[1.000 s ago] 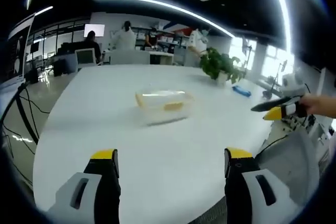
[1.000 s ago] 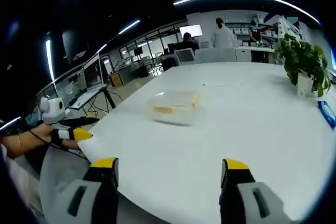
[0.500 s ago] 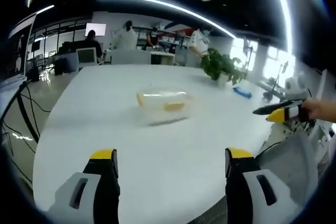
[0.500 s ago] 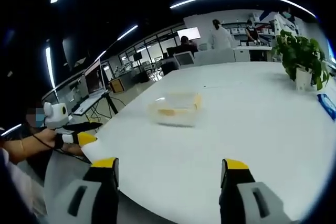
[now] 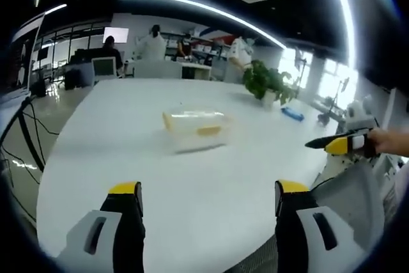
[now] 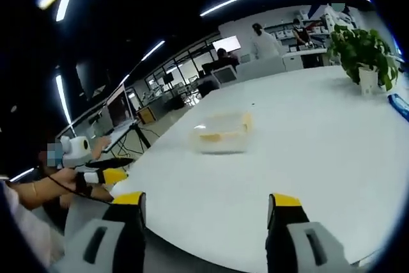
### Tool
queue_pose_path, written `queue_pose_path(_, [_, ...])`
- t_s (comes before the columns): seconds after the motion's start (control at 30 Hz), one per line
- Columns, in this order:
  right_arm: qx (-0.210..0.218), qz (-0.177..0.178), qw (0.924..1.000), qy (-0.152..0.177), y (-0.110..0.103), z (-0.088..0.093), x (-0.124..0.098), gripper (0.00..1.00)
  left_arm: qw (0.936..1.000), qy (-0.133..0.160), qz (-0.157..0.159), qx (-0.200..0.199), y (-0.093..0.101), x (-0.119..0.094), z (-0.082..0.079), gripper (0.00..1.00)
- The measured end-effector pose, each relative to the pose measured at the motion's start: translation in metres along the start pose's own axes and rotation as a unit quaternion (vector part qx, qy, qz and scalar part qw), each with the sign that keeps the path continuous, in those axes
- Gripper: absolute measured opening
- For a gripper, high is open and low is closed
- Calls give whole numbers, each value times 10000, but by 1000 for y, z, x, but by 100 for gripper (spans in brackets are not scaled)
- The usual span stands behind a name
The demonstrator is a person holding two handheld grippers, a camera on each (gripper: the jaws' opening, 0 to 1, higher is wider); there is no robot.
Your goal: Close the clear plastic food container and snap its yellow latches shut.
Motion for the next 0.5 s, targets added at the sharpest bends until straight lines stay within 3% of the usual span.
queue_pose_path(0.23, [107,32,9999,-2,-4,2,-2,75,9998,-48,120,-128,3,0,4,83])
queue_pose_path(0.5, [168,78,9998,-16,-4,3,-1,74,9998,41,62,-188,-7,-3,-3,81])
Point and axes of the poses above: the point that each gripper's makers call its tool centre point, and the gripper's own axes: x roughly forward along the fingers, y roughly to its right, z roughly out of its underside, the point moved 8 cm from there along -x, roughly backward along the fingers, and after that the axes turned 3 degrees about -y, right-handed, at the moved point
